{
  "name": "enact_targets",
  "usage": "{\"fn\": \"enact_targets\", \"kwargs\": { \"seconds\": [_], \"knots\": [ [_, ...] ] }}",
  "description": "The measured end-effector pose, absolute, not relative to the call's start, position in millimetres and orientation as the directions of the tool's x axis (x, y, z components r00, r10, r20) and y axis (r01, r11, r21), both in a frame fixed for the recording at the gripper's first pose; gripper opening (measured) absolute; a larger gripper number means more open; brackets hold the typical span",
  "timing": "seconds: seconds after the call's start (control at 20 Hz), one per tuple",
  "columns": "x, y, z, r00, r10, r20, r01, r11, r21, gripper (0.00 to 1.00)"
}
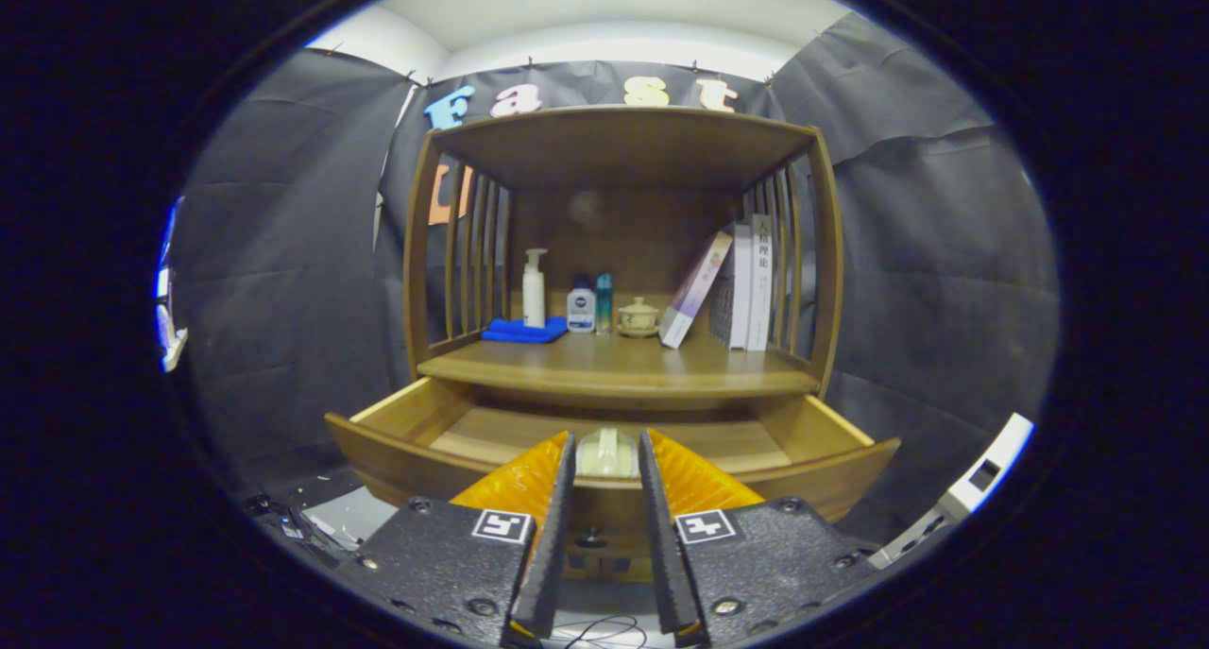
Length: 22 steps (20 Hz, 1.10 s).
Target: Pull open the drawer, take out the items inside it, and place them on the countertop above the cabinet.
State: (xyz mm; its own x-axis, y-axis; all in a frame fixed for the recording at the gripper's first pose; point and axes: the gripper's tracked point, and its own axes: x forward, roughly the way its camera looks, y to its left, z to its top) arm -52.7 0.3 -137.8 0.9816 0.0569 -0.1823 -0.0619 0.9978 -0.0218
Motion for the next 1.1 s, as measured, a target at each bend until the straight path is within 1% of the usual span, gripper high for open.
{"fn": "enact_targets", "kwargs": {
  "seconds": [0.1,0.25,0.3,0.4,0.6,0.65,0.85,1.1],
  "knots": [
    [-37.0,-2.8,-122.9,0.978,0.074,-0.194,-0.085,0.995,-0.053,0.54],
    [-11.1,1.5,-121.0,0.941,0.127,-0.313,-0.142,0.99,-0.025,0.67],
    [-0.3,3.0,-120.6,0.923,0.14,-0.358,-0.146,0.989,0.012,0.68],
    [21.0,0.6,-124.8,0.881,0.149,-0.45,-0.142,0.989,0.048,0.68],
    [61.5,0.3,-144.2,0.804,0.136,-0.579,-0.135,0.99,0.045,0.67],
    [69.0,0.7,-153.6,0.776,0.129,-0.617,-0.129,0.991,0.045,0.66],
    [78.8,18.2,-197.5,0.618,0.184,-0.764,-0.144,0.982,0.12,0.65],
    [95.8,17.0,-242.7,0.492,0.155,-0.857,-0.109,0.987,0.116,0.64]
  ]
}}
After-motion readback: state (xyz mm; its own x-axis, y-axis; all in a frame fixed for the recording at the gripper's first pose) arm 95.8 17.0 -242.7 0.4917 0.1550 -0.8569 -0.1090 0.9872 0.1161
